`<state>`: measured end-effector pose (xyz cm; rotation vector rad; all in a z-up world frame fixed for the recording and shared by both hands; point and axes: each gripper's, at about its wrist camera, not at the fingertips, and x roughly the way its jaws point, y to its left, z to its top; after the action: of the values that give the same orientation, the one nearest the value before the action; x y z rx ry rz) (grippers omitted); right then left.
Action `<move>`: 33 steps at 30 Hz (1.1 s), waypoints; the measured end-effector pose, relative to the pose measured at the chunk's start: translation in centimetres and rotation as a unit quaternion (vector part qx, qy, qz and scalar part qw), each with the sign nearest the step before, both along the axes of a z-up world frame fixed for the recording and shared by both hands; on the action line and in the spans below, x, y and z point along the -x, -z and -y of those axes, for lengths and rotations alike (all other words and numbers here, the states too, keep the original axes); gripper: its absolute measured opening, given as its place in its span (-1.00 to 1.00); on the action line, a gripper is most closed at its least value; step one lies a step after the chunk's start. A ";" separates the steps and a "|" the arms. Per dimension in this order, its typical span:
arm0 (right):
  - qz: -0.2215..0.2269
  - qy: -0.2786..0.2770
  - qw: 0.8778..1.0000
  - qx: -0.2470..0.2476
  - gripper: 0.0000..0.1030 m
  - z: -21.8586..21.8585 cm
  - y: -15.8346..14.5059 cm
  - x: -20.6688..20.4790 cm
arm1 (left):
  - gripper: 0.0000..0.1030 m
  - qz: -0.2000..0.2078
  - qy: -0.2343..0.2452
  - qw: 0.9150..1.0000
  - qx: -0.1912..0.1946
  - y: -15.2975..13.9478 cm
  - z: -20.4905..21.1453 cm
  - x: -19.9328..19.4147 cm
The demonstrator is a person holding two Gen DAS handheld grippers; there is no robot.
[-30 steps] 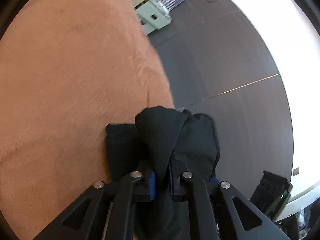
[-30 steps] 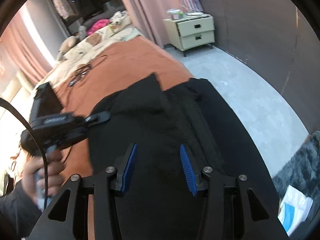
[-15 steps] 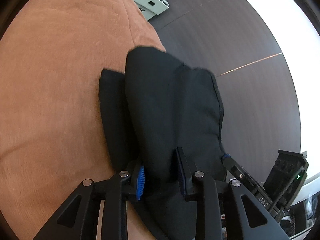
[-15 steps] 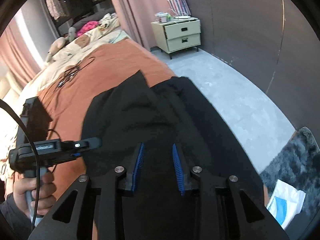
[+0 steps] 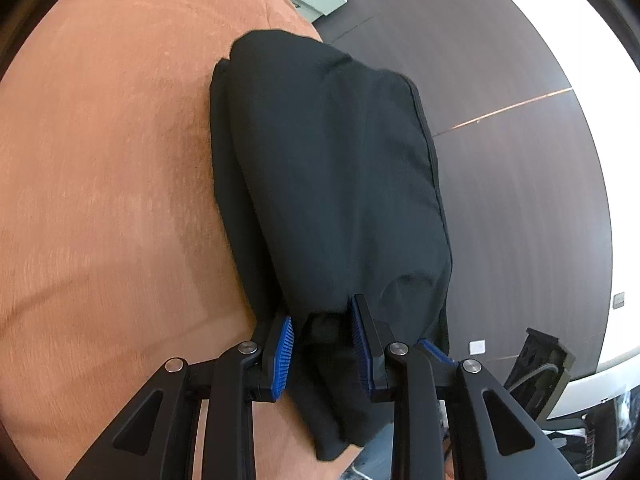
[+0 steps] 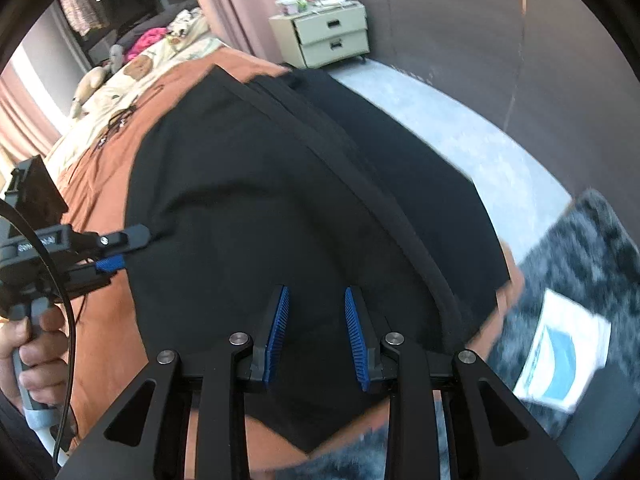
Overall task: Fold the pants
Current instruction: 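Lower the folded pants onto the duvet with both grippers, then open both grippers and release the folded pants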
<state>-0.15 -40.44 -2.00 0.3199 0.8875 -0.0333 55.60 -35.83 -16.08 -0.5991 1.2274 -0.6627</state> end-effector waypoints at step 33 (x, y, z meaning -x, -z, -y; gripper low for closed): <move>0.108 0.030 0.993 0.037 1.00 -9.5 -9.8 19.0 | 0.99 0.212 -0.003 0.969 -0.130 -17.0 -9.2 13.9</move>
<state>-19.15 -30.97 7.78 0.2748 0.6605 -0.0858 41.74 -26.60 0.95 -0.2232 0.8900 -0.5758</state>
